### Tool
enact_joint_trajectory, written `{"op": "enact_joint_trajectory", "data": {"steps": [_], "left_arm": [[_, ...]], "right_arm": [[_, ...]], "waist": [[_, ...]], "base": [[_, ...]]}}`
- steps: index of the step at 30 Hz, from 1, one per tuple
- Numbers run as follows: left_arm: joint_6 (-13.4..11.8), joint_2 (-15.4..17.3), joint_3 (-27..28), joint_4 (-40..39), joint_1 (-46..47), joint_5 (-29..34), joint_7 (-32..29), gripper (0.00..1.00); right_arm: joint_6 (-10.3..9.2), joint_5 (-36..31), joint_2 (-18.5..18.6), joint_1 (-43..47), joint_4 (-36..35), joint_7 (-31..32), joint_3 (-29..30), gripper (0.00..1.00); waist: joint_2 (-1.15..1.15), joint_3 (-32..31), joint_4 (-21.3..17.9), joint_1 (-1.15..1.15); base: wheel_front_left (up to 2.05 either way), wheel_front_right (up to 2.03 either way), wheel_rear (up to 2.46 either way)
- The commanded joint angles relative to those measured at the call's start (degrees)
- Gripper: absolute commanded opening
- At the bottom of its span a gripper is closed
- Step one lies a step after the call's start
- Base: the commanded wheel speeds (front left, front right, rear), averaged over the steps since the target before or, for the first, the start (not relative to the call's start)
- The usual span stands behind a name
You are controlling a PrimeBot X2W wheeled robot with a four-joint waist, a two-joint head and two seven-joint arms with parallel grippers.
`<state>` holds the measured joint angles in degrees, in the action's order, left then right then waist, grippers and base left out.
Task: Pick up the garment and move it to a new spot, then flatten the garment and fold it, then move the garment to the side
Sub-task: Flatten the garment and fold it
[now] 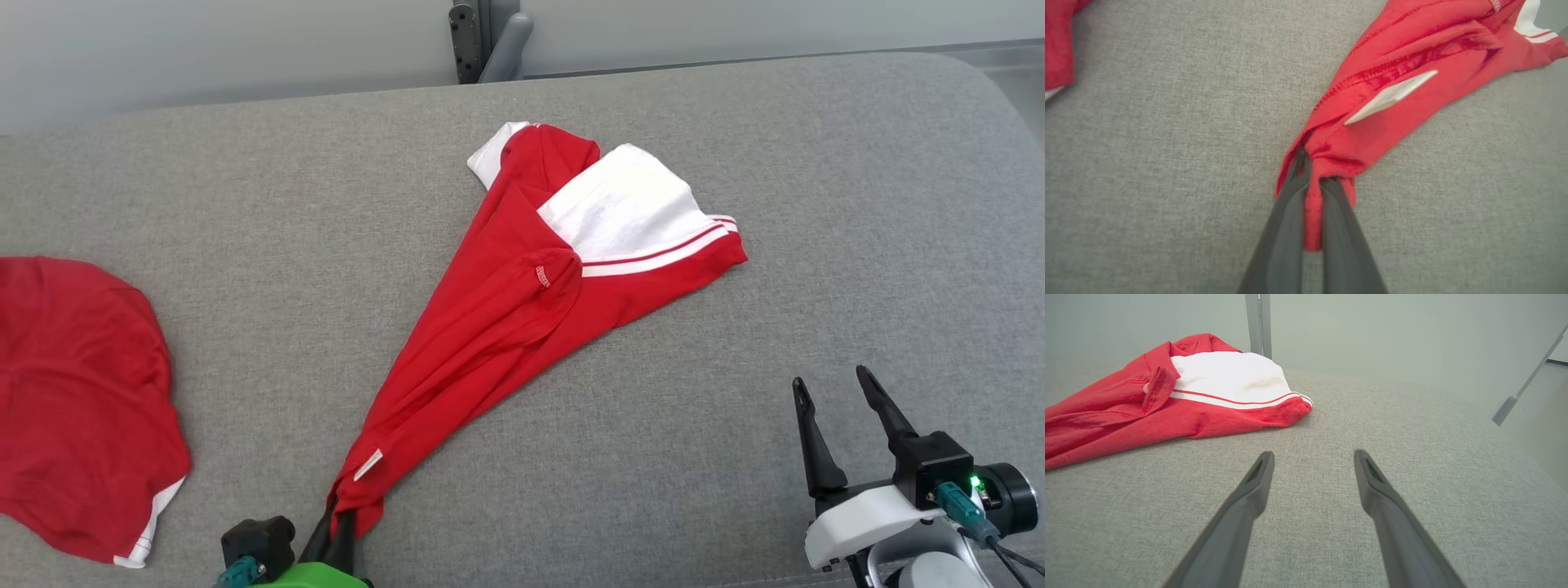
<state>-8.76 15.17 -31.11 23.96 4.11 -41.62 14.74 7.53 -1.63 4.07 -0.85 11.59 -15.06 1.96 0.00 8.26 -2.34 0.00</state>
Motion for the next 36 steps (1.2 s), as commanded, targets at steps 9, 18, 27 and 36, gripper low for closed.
{"op": "enact_joint_trajectory", "data": {"steps": [9, 18, 27, 36], "left_arm": [[7.7, -2.4, 6.7, 6.2, 1.7, 7.8, 0.4, 0.0], [15.3, -4.7, 11.4, 6.7, 0.4, 13.4, 0.5, 0.32], [16.1, -4.2, 13.1, 6.7, -2.1, 19.9, 0.5, 1.0], [15.3, -4.5, 19.5, 5.4, -3.5, 23.1, 0.5, 1.0]], "right_arm": [[-0.08, -0.2, 0.7, 1.0, 0.5, -0.2, -0.8, 1.0], [-0.08, -0.1, 0.4, 1.3, 0.1, -0.2, -0.9, 1.0], [-0.08, -0.1, 0.5, 1.7, 0.1, -0.2, -0.2, 1.0], [-0.08, -0.1, 0.4, 1.7, 0.2, -0.2, -0.5, 1.0]], "waist": [[0.0, -1.2, 0.2, 0.0], [0.0, -1.2, -0.8, 0.0], [0.0, -1.4, -0.6, 0.0], [0.0, -2.0, -0.4, 0.0]], "base": [[0.0, 0.0, 0.0], [0.0, 0.0, 0.0], [0.0, 0.0, 0.0], [0.0, 0.0, 0.0]]}}
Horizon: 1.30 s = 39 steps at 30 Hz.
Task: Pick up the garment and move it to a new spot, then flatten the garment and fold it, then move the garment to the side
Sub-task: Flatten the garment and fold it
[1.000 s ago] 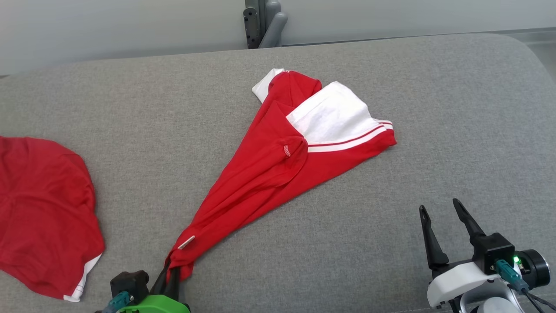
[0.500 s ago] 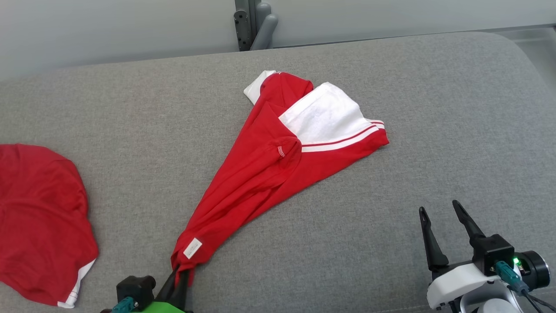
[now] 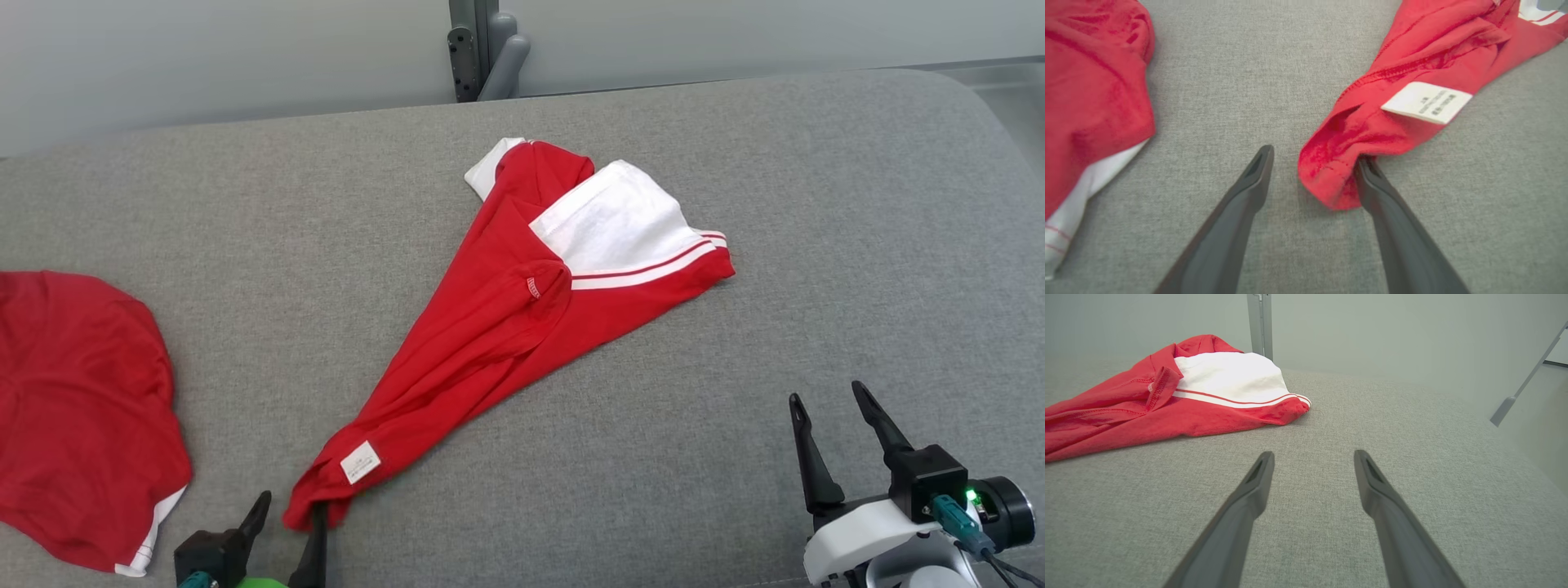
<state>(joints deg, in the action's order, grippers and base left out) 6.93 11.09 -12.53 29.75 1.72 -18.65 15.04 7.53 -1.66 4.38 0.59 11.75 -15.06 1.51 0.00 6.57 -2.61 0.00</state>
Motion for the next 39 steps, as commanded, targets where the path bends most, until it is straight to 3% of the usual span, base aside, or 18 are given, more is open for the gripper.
{"op": "enact_joint_trajectory", "data": {"steps": [1, 10, 14, 17, 23, 28, 39], "left_arm": [[-0.4, -0.7, 1.7, -0.6, -1.4, 0.3, 0.2, 1.0], [-3.4, -3.6, 10.7, -6.5, -6.5, 3.5, 0.2, 1.0], [-2.9, -6.0, 14.9, -12.0, -9.5, 4.3, 0.2, 1.0], [-1.8, -7.3, 15.0, -14.7, -9.7, 4.0, 0.2, 1.0], [0.4, -8.1, 4.8, -13.0, -0.9, 2.6, 0.2, 1.0], [0.6, -8.1, -7.6, -4.5, 16.7, 0.7, -2.8, 1.0], [0.6, -4.9, -13.7, 15.1, 39.9, -2.9, -9.6, 1.0]], "right_arm": [[-0.08, 0.0, 0.1, 0.4, 0.1, -0.2, -0.1, 1.0], [-0.08, 0.2, -0.1, 2.0, -0.7, -0.2, 1.0, 1.0], [-0.08, 0.2, -0.1, 3.1, -1.2, -0.2, 2.1, 1.0], [-0.08, 0.3, -0.2, 3.3, -1.5, -0.2, 2.5, 1.0], [-0.08, 0.0, -0.4, 1.0, -1.8, -0.2, 1.0, 1.0], [-0.08, 0.8, -0.8, -2.5, -2.0, -0.2, -1.2, 1.0], [-0.08, 2.7, -1.5, -5.8, -2.0, -0.2, -2.7, 1.0]], "waist": [[0.0, -0.6, -0.2, 0.0], [0.0, -3.6, -1.4, 0.0], [0.0, -4.6, -1.4, 0.0], [0.0, -4.4, -1.3, 0.0], [0.0, -1.6, -2.6, 0.0], [0.0, 3.4, -7.6, 0.0], [0.0, 9.9, -17.6, 0.0]], "base": [[0.0, 0.0, 0.0], [0.0, 0.0, 0.0], [0.0, 0.0, 0.0], [0.0, 0.0, 0.0], [0.0, 0.0, 0.0], [0.0, 0.0, 0.0], [0.0, 0.0, 0.0]]}}
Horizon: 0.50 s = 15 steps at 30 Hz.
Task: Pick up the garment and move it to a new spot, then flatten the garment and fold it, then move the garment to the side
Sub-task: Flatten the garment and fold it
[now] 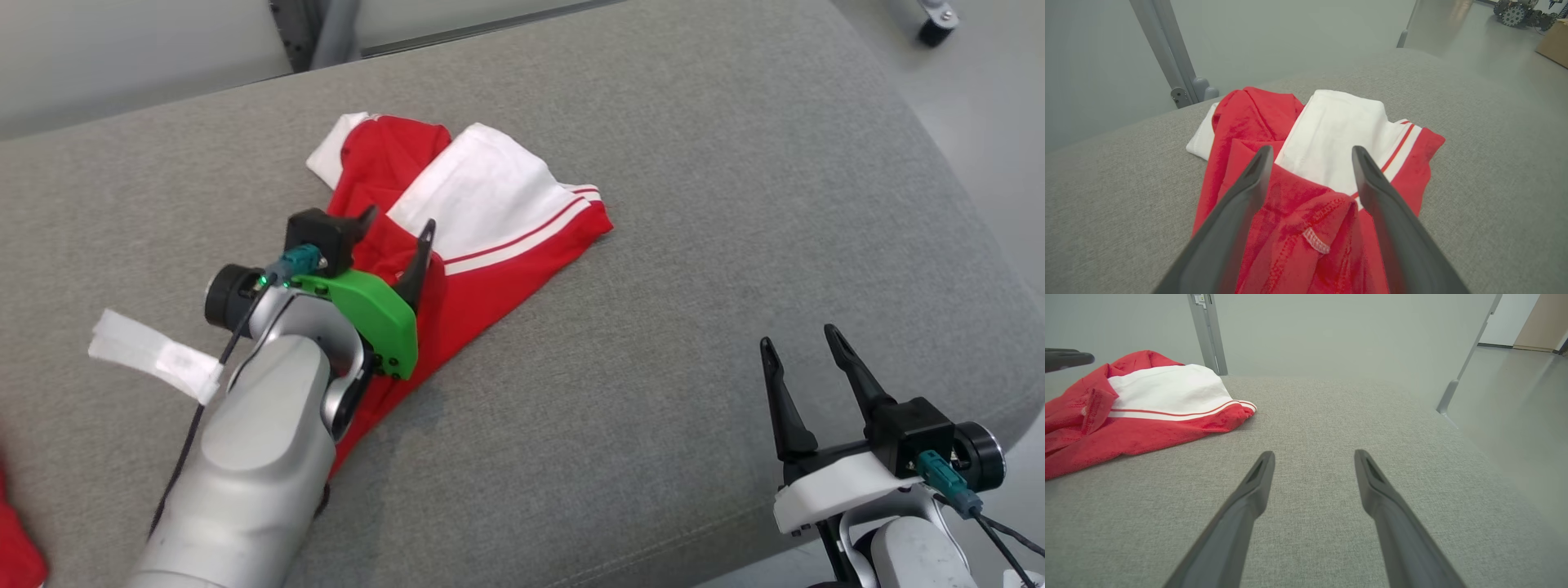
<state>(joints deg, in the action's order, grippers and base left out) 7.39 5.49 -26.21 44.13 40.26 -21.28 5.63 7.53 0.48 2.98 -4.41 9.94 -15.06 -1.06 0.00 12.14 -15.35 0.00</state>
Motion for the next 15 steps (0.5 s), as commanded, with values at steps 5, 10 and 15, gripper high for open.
{"op": "enact_joint_trajectory", "data": {"steps": [5, 10, 15], "left_arm": [[0.1, 1.6, -1.6, 8.3, 7.4, -1.1, -1.9, 1.0], [0.1, 2.3, -2.5, 14.0, 11.0, -1.9, -1.9, 1.0], [-0.4, 2.5, -2.3, 17.3, 12.9, -1.9, -0.2, 1.0]], "right_arm": [[-0.08, 1.6, -0.1, -1.8, -0.1, -0.2, -1.0, 1.0], [-0.08, 1.9, -0.1, -1.8, 0.2, -0.2, -1.1, 1.0], [-0.08, 1.9, -0.1, -1.5, 0.5, -0.2, -1.1, 1.0]], "waist": [[0.0, 5.6, -7.3, 0.0], [0.0, 5.5, -8.4, 0.0], [0.0, 4.9, -8.6, 0.0]], "base": [[0.0, 0.0, 0.0], [0.0, 0.0, 0.0], [0.0, 0.0, 0.0]]}}
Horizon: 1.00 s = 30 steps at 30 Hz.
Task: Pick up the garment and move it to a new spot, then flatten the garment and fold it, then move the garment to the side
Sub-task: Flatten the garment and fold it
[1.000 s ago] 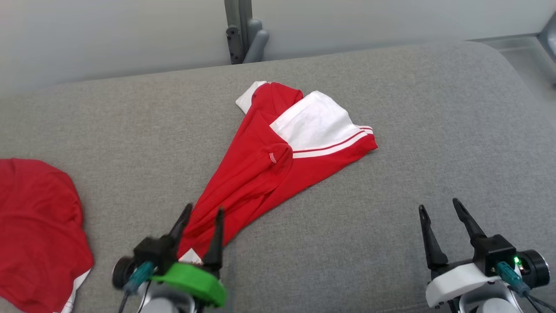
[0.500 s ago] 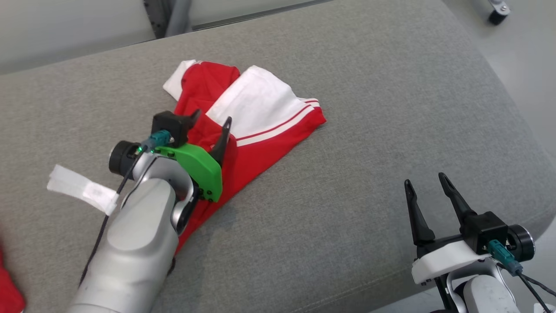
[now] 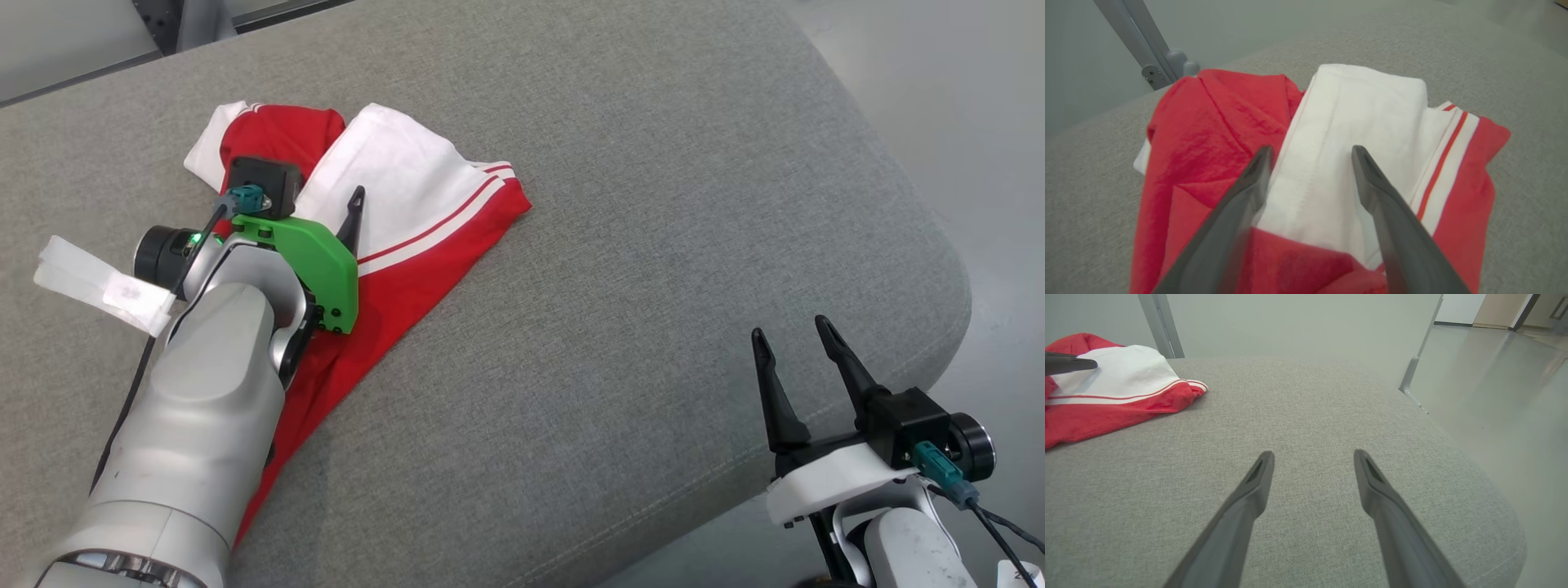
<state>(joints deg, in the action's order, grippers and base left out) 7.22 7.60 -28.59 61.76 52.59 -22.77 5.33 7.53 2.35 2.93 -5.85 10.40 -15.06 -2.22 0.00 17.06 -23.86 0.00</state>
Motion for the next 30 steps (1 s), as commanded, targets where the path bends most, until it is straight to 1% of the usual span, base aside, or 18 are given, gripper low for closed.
{"op": "enact_joint_trajectory", "data": {"steps": [1, 6, 10, 11, 12, 13, 14, 15, 16, 17, 19, 21, 22, 23, 27, 30], "left_arm": [[-0.3, 0.3, 0.1, 0.5, 0.9, -0.6, 0.3, 1.0], [-0.3, -0.1, -0.5, 4.3, 2.4, -0.5, -0.5, 1.0], [0.1, -1.0, -1.4, 5.5, 3.4, -1.2, -1.3, 0.99], [0.1, -1.2, -1.5, 5.6, 3.6, -1.3, -1.2, 0.85], [0.1, -1.4, -1.8, 5.8, 3.6, -1.5, -1.5, 0.56], [0.2, -1.7, -2.1, 6.0, 3.5, -1.9, -2.0, 0.41], [0.2, -2.0, -2.4, 6.0, 3.3, -2.3, -2.4, 0.35], [0.3, -2.2, -2.7, 5.8, 3.1, -2.8, -2.8, 0.31], [0.3, -2.5, -3.4, 5.4, 2.8, -3.2, -3.2, 0.29], [0.3, -2.7, -3.9, 5.0, 2.6, -3.8, -3.5, 0.28], [0.3, -2.7, -4.8, 4.3, 2.2, -4.8, -3.9, 0.29], [0.3, -2.6, -5.9, 3.7, 2.0, -5.5, -4.3, 0.25], [0.3, -2.5, -6.4, 3.4, 1.9, -6.0, -4.6, 0.07], [0.3, -2.5, -7.1, 3.0, 1.8, -6.3, -4.6, 0.0], [0.3, -3.0, -10.5, 0.7, 1.3, -7.1, -4.5, 0.0], [0.3, -3.8, -14.3, -2.6, -0.7, -8.1, -4.3, 0.0]], "right_arm": [[-0.08, 0.0, 0.0, 0.1, 0.1, -0.2, 0.1, 1.0], [-0.08, -0.1, 0.0, 0.4, 0.1, -0.2, -0.1, 1.0], [-0.08, -0.3, 0.0, 0.6, 0.1, -0.2, 0.2, 1.0], [-0.08, -0.3, 0.0, 0.7, 0.3, -0.2, 0.3, 1.0], [-0.08, -0.2, 0.0, 0.9, 0.5, -0.2, 0.3, 1.0], [-0.08, -0.3, 0.0, 0.9, 0.7, -0.2, 0.4, 1.0], [-0.08, -0.3, 0.0, 0.8, 0.8, -0.2, 0.3, 1.0], [-0.08, -0.2, 0.0, 0.8, 0.8, -0.2, 0.2, 1.0], [-0.08, -0.1, 0.0, 0.8, 0.9, -0.2, 0.1, 1.0], [-0.08, -0.1, 0.0, 0.7, 0.9, -0.2, 0.1, 1.0], [-0.08, 0.1, 0.0, 0.7, 0.9, -0.2, 0.1, 1.0], [-0.08, 0.1, 0.0, 0.6, 0.9, -0.2, 0.2, 1.0], [-0.08, 0.1, 0.0, 0.6, 0.9, -0.2, 0.2, 1.0], [-0.08, 0.0, 0.0, 0.6, 0.9, -0.2, 0.2, 1.0], [-0.08, 0.0, 0.0, 1.0, 1.0, -0.2, 0.5, 1.0], [-0.08, 0.3, 0.0, 1.3, 1.1, -0.2, 0.7, 1.0]], "waist": [[0.0, -0.1, -0.2, 0.0], [0.0, -0.6, -0.3, 0.0], [0.0, -0.9, 0.0, 0.0], [0.0, -1.0, 0.1, 0.0], [0.0, -1.1, 0.1, 0.0], [0.0, -1.1, 0.2, 0.0], [0.0, -1.2, 0.3, 0.0], [0.0, -1.2, 0.3, 0.0], [0.0, -1.3, 0.3, 0.0], [0.0, -1.3, 0.3, 0.0], [0.0, -1.4, 0.2, 0.0], [0.0, -1.5, 0.2, 0.0], [0.0, -1.6, 0.2, 0.0], [0.0, -1.6, 0.2, 0.0], [0.0, -2.0, 0.2, 0.0], [0.0, -2.3, 0.2, 0.0]], "base": [[0.0, 0.0, 0.0], [0.0, 0.0, 0.0], [0.0, 0.0, 0.0], [0.0, 0.0, 0.0], [0.0, 0.0, 0.0], [0.0, 0.0, 0.0], [0.0, 0.0, 0.0], [0.0, 0.0, 0.0], [0.0, 0.0, 0.0], [0.0, 0.0, 0.0], [0.0, 0.0, 0.0], [0.0, 0.0, 0.0], [0.0, 0.0, 0.0], [0.0, 0.0, 0.0], [0.0, 0.0, 0.0], [0.0, 0.0, 0.0]]}}
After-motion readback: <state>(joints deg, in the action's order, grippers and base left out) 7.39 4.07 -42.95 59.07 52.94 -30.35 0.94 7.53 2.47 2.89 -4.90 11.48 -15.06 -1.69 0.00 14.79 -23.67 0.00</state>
